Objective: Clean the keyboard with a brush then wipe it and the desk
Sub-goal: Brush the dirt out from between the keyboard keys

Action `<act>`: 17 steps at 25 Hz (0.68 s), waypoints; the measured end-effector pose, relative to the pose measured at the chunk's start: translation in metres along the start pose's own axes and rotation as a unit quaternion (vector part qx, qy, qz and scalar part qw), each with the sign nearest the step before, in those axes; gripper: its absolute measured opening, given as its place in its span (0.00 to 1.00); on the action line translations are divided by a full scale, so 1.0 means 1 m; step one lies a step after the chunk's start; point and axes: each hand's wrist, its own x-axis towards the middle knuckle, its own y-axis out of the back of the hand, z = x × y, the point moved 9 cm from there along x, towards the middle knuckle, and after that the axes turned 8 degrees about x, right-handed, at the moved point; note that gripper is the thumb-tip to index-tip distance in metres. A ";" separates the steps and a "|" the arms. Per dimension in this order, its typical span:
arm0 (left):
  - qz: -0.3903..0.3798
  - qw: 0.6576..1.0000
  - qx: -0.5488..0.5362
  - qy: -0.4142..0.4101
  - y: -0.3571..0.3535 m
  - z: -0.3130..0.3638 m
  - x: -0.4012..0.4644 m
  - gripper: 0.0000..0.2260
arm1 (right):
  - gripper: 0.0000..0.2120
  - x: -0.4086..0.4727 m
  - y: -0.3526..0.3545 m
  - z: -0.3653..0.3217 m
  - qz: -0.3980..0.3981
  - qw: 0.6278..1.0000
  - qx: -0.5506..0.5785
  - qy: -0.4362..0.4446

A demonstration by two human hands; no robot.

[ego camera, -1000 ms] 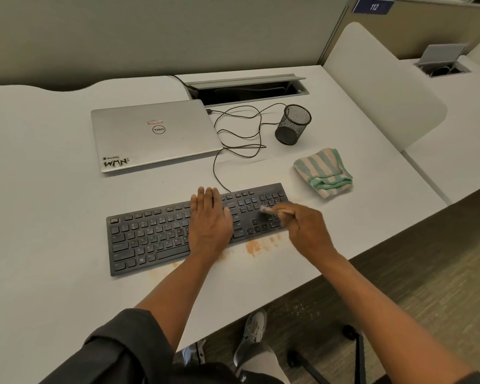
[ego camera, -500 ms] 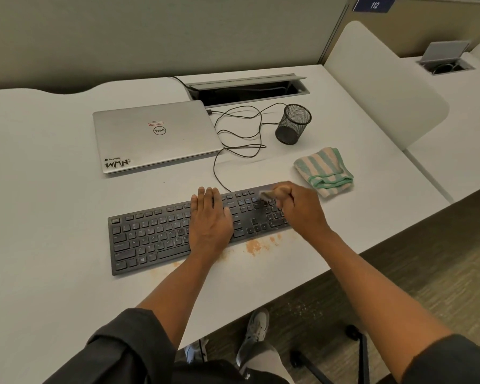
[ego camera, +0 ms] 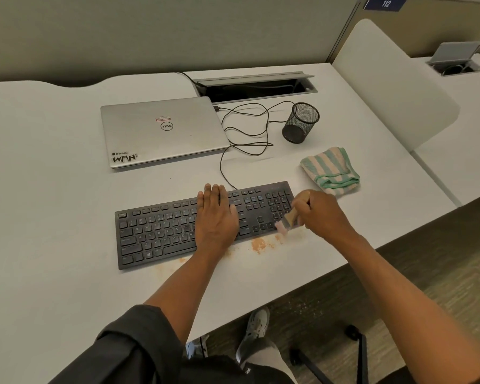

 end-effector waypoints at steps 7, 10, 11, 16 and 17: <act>0.004 1.000 0.000 0.000 0.001 0.000 -0.001 0.28 | 0.14 -0.008 -0.010 -0.008 0.021 0.998 0.054 -0.003; 0.001 1.000 0.000 0.000 0.000 0.000 0.000 0.28 | 0.12 -0.024 -0.006 -0.003 0.018 0.993 0.113 -0.035; 0.002 1.000 0.003 0.000 0.000 0.000 -0.001 0.28 | 0.11 -0.029 -0.011 -0.005 0.012 0.987 0.157 -0.038; 0.001 1.000 -0.004 -0.001 0.002 0.000 -0.001 0.28 | 0.11 -0.041 -0.020 0.006 0.050 0.987 0.151 -0.039; 0.001 1.000 -0.005 0.000 0.002 0.000 -0.001 0.28 | 0.11 -0.040 -0.009 0.012 0.083 0.987 0.135 -0.041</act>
